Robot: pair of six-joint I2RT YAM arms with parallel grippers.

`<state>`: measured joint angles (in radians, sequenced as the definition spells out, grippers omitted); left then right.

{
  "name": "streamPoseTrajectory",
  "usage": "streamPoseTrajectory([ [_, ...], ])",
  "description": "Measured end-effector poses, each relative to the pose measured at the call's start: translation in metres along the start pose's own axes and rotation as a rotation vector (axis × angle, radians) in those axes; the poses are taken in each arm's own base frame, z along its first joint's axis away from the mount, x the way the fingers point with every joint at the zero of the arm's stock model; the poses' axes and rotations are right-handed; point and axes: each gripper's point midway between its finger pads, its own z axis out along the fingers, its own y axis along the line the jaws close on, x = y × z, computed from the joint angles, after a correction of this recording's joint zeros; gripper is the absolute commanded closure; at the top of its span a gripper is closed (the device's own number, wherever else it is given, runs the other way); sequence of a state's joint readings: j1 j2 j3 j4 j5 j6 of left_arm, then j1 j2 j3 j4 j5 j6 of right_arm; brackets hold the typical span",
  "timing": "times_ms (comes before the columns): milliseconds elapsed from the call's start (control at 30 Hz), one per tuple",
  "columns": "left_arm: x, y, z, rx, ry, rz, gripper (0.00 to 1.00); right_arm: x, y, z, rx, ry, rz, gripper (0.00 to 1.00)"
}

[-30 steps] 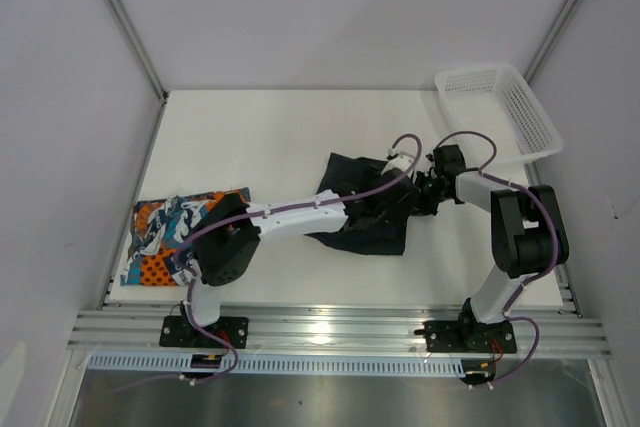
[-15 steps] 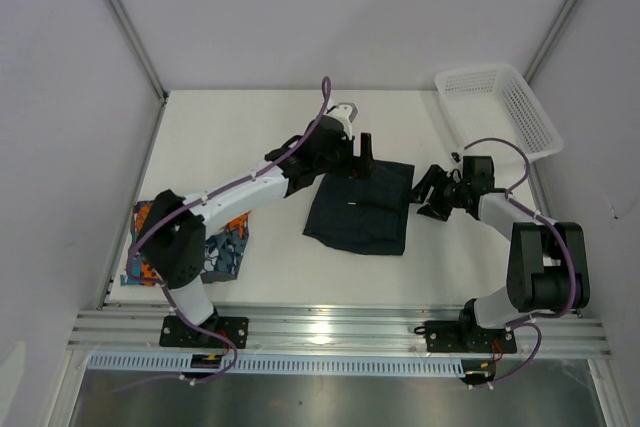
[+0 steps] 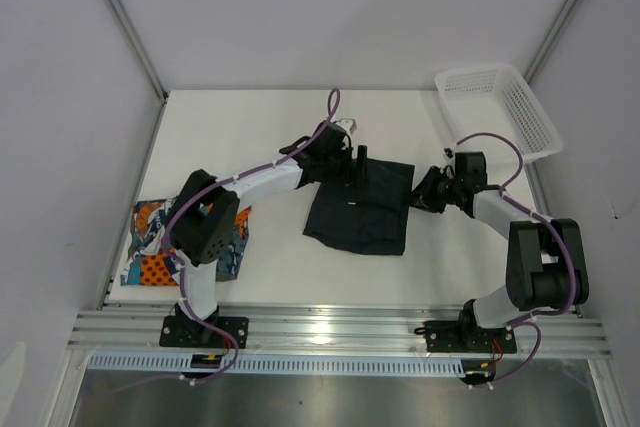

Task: Fold and stack the shorts
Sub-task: Fold the shorts

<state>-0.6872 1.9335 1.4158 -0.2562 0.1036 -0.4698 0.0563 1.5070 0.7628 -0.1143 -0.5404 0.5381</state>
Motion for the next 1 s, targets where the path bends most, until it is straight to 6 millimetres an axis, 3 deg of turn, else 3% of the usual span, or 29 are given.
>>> streamPoseTrajectory([
  [167, -0.005, 0.0, 0.0, 0.027, -0.003, -0.009, 0.14, 0.007, 0.013, 0.001, 0.023, 0.008, -0.043, 0.91],
  [367, -0.015, 0.008, 0.003, 0.059, -0.011, -0.035, 0.14, 0.035, 0.054, 0.009, -0.021, 0.047, -0.129, 1.0],
  [500, -0.033, 0.026, 0.001, 0.059, -0.037, -0.067, 0.14, 0.062, 0.088, 0.02, -0.072, 0.068, -0.159, 1.0],
  [667, -0.059, 0.047, 0.003, 0.021, -0.08, -0.096, 0.15, 0.068, 0.113, 0.035, -0.114, 0.012, -0.132, 1.0],
  [767, -0.061, 0.056, 0.01, 0.001, -0.079, -0.103, 0.15, 0.08, 0.112, 0.058, -0.094, 0.042, -0.116, 1.0],
  [900, -0.049, 0.062, 0.015, -0.022, -0.046, -0.104, 0.15, 0.109, 0.086, 0.097, -0.002, 0.153, -0.101, 1.0],
  [1000, -0.049, 0.065, 0.015, -0.041, -0.049, -0.102, 0.15, 0.121, 0.081, 0.103, -0.009, 0.195, -0.097, 1.0],
])
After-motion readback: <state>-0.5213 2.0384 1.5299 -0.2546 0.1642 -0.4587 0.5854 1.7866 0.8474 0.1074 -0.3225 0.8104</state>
